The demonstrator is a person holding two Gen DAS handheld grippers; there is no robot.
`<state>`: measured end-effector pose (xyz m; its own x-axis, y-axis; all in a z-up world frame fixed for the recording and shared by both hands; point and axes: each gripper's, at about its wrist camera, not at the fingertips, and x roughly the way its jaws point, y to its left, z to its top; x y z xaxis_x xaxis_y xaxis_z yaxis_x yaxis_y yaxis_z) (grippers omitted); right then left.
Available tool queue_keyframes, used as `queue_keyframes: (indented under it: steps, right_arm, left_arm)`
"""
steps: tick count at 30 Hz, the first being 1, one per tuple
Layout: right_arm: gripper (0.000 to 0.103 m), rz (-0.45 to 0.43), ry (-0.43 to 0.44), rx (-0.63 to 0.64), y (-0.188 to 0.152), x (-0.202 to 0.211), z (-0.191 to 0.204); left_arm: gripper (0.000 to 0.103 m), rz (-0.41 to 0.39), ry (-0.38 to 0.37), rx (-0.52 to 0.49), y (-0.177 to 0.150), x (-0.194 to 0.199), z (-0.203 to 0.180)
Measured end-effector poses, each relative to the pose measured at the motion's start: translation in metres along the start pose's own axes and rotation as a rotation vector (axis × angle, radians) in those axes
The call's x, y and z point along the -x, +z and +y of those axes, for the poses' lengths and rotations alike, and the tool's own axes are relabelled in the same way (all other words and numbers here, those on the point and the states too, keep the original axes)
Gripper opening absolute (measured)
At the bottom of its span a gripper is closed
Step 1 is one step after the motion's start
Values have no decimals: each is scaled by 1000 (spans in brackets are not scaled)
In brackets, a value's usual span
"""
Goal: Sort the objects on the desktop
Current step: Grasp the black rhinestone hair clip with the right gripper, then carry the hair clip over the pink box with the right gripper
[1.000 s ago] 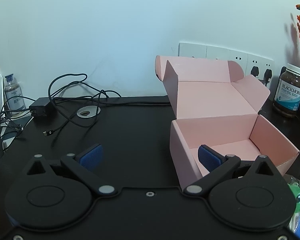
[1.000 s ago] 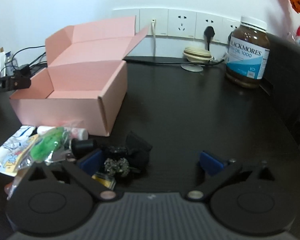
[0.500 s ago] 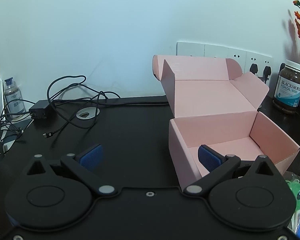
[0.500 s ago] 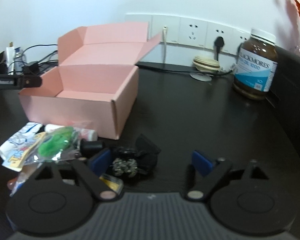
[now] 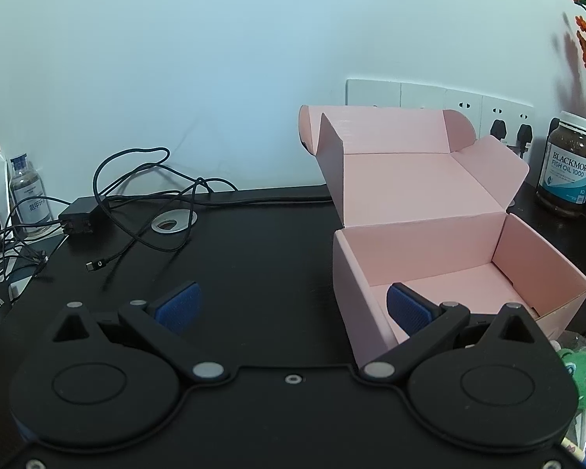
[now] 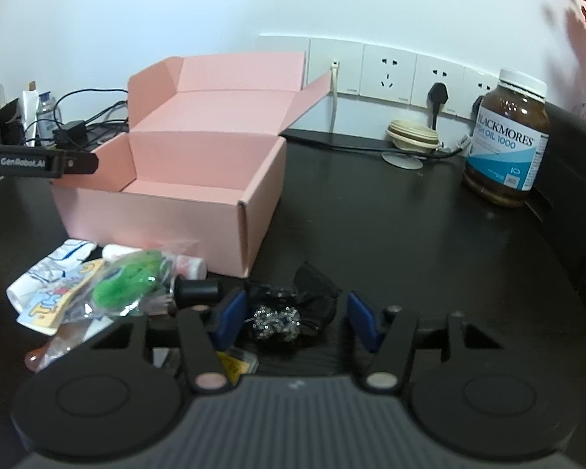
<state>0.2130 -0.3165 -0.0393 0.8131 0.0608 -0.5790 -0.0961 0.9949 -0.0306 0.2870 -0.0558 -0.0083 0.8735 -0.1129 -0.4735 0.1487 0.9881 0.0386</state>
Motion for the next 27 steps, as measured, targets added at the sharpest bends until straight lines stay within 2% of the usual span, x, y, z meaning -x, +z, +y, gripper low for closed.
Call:
queue_keyframes:
  steps: [3, 8, 9, 15, 27]
  right_arm:
    - [42, -1, 8, -8, 0, 0, 0]
    - [34, -6, -9, -10, 1, 1, 3]
    - [28, -7, -12, -10, 1, 1, 3]
    - [27, 2, 0, -39, 2, 1, 0]
    - [26, -22, -51, -75, 14, 14, -5]
  left_arm:
    - [103, -9, 4, -2, 0, 1, 1]
    - [103, -10, 8, 0, 0, 1, 1]
    - [103, -9, 7, 2, 0, 1, 2]
    - [103, -8, 9, 8, 1, 1, 3]
    - [103, -2, 8, 18, 1, 0, 5]
